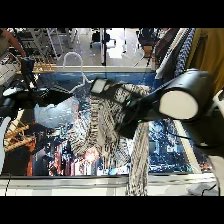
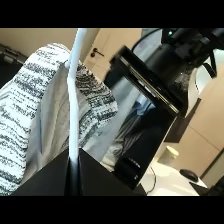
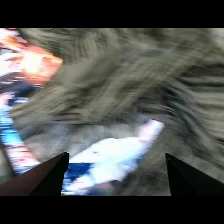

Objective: Fold the clothes and pants, and hang the long-sleeved shirts on hangers.

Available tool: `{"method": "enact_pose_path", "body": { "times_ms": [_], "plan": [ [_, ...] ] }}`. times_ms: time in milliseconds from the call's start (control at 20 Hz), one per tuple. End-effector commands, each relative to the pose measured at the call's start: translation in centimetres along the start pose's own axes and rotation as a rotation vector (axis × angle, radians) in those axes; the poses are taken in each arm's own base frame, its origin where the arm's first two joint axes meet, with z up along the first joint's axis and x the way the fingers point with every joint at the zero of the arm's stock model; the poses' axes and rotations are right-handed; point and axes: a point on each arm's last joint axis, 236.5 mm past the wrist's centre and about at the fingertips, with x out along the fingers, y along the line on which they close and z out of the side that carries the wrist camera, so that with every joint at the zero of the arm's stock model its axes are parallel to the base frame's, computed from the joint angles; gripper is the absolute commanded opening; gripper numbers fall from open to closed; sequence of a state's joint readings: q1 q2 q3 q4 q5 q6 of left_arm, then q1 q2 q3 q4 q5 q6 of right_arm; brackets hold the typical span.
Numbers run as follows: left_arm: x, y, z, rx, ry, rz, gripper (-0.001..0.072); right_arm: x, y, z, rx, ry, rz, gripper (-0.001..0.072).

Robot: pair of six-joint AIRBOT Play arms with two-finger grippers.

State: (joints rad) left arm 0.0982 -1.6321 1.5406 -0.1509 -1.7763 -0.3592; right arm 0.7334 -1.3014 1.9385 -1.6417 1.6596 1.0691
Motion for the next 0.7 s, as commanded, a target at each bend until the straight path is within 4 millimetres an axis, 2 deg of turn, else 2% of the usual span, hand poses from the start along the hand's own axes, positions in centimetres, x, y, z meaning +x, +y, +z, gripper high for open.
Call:
{"method": "enact_pose_path", "body": {
  "times_ms": [0,50,150,350,400,500,550,600,650],
  "plan": [
    [0.7,0.0,-0.7,0.012,0.029,-0.009,0.0015,-3.3,-8.8,-0.3,-0.013,-0.071,-0.323,0.0702],
    [1.1,0.0,-1.4,0.005,0.056,-0.011,0.0015,-3.4,-10.1,0.7,-0.032,-0.115,-0.364,0.0702],
    [1.8,0.0,-2.1,-0.001,0.081,-0.018,0.0015,-1.9,-10.8,2.1,-0.115,-0.128,-0.381,0.0703],
    [2.0,0.1,-2.1,-0.002,0.081,-0.017,0.0016,5.9,-8.8,3.6,-0.210,-0.084,-0.226,0.0696],
    [2.0,0.1,-2.1,-0.001,0.080,-0.014,0.0016,7.6,-8.1,3.8,-0.210,-0.078,-0.183,0.0622],
    [1.9,0.8,-1.8,0.000,0.070,0.016,0.0025,9.6,-7.1,3.9,-0.205,-0.070,-0.127,0.0259],
    [1.9,1.6,-1.6,0.001,0.060,0.050,0.0160,9.7,-6.8,4.2,-0.203,-0.082,-0.116,0.0187],
    [1.7,3.2,-1.2,0.000,0.047,0.117,0.0459,9.5,-6.6,4.4,-0.207,-0.091,-0.109,0.0098],
    [1.2,5.2,-0.6,-0.040,0.017,0.207,0.0703,9.2,-6.3,4.4,-0.210,-0.097,-0.100,0.0021]
  ]
}}
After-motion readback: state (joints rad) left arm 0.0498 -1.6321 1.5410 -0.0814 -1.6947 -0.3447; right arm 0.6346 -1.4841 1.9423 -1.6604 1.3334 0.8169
